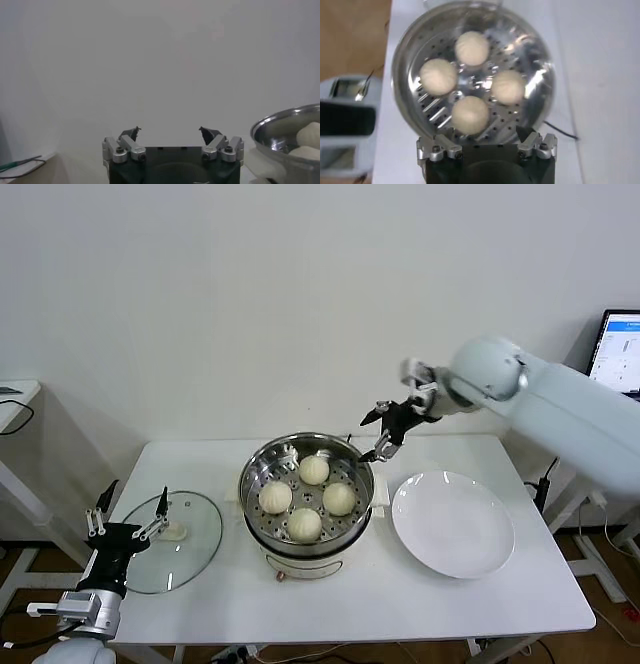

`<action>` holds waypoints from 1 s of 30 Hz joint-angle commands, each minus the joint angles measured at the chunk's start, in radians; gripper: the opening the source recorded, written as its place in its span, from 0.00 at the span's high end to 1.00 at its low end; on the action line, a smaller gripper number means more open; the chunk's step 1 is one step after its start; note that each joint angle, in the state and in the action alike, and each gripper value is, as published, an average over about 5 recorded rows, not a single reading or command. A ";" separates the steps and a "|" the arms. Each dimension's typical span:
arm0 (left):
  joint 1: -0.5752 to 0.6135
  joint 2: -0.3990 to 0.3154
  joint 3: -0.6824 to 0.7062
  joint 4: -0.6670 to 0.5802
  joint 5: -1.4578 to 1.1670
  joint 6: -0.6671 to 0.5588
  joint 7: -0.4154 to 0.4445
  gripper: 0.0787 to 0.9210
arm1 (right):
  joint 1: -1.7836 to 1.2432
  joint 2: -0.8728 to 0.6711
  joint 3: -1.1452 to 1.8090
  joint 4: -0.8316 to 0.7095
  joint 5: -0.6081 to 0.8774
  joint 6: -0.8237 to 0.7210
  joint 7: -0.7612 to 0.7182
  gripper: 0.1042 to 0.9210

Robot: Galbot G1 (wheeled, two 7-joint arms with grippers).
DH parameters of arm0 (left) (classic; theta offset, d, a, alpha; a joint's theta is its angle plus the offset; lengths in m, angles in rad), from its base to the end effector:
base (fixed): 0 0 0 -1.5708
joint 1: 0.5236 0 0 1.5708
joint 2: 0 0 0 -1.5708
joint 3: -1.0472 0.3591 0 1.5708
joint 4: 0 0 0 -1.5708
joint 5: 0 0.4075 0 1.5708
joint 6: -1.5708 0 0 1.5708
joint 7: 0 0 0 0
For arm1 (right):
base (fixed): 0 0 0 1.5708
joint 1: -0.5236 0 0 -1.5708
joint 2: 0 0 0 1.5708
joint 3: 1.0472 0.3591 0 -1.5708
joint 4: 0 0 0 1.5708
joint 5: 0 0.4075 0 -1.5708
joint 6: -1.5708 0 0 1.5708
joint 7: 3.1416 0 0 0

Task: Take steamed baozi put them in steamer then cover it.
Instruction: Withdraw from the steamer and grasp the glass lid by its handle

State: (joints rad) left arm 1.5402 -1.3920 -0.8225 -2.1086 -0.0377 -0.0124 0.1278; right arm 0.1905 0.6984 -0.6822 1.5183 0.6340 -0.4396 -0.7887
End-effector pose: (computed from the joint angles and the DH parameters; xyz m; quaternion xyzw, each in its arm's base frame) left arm 0.2333 0.1282 -0.2725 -0.0208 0.9901 0.1343 0.0346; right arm 0.5538 -0.0470 -0.0379 0.5177 -0.7685 0.3223 0.1935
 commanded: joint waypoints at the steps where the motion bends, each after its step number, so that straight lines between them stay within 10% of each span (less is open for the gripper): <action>1: -0.011 -0.005 0.003 0.015 -0.001 -0.015 -0.007 0.12 | -0.663 -0.130 0.646 0.094 0.167 0.386 0.531 0.12; 10: -0.022 -0.012 0.036 0.063 0.032 -0.067 -0.004 0.12 | -1.217 0.063 1.045 0.272 0.054 0.522 0.755 0.12; 30: -0.008 -0.013 0.028 0.113 0.192 -0.164 -0.030 0.12 | -1.552 0.444 1.225 0.357 -0.232 0.671 0.726 0.12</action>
State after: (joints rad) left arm 1.5293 -1.4068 -0.7974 -2.0310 0.0317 -0.1187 0.1117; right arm -1.1604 1.0060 0.4156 1.8344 0.4969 0.1365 -0.1032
